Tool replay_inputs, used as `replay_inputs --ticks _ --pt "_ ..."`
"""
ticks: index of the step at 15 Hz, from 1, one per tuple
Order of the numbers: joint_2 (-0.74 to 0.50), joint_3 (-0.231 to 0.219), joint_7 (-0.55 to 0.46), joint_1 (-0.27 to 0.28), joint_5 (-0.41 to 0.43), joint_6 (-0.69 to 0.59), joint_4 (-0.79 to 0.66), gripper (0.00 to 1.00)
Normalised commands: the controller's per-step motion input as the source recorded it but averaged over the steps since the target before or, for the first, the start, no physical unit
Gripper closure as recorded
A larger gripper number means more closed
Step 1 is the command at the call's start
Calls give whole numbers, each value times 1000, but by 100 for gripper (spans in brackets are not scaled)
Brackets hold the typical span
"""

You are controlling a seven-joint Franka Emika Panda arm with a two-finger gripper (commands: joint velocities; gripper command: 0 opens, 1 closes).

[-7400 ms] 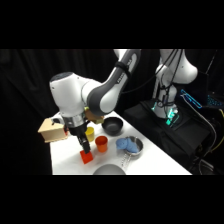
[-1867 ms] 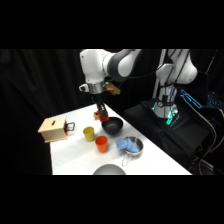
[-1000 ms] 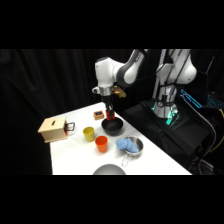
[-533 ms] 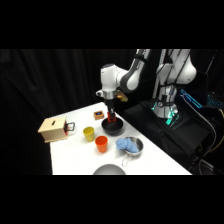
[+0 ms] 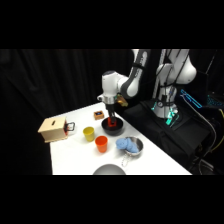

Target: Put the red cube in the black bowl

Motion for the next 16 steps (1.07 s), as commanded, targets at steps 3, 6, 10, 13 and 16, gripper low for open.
replay_inputs --ticks 3,6,10,13,16 --pt "28 44 -97 -28 147 95 56 0" --pt "-56 23 -63 -10 100 -96 94 0" --pt "-282 23 -72 -9 105 -351 79 0" --pt "-350 -23 -9 1 2 -521 107 0" --pt "-304 -20 11 -5 -40 -509 143 0"
